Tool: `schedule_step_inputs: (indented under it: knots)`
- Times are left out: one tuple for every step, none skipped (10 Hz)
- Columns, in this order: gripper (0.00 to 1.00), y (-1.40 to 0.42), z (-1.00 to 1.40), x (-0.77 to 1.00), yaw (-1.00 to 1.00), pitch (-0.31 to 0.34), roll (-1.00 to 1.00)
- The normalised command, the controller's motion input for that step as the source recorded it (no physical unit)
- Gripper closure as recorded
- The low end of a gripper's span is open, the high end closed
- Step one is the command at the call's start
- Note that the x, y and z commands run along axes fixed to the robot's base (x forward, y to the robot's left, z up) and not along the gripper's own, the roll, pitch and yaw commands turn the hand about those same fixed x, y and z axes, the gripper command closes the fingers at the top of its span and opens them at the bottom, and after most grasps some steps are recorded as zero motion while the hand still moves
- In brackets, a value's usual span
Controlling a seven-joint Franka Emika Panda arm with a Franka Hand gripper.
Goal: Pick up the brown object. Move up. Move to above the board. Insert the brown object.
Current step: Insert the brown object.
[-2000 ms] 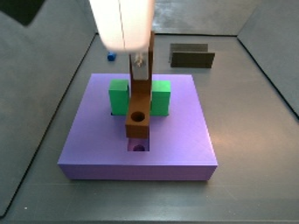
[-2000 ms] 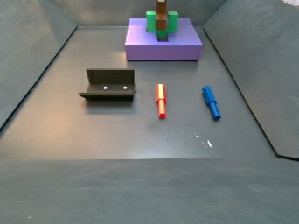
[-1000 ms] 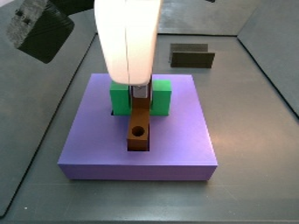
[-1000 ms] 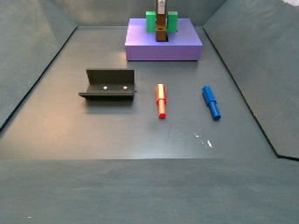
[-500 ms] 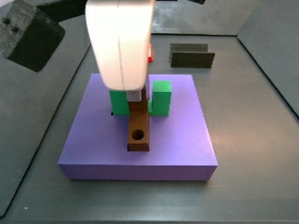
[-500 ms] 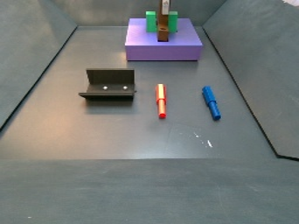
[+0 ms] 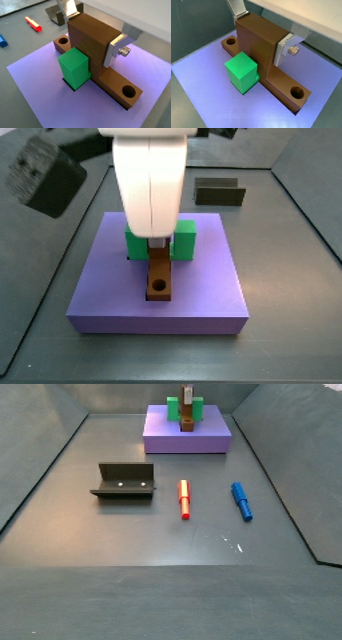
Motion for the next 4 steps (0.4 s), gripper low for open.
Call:
schedule_step_inputs:
  knots:
    - [1.00, 0.00, -0.63, 0.22, 0.00, 0.000, 0.04]
    - [1.00, 0.00, -0.63, 0.18, 0.00, -0.049, 0.00]
    - [1.00, 0.00, -0.36, 0.04, 0.00, 0.000, 0.00]
    - [1.00, 0.00, 0.00, 0.00, 0.00, 0.000, 0.00]
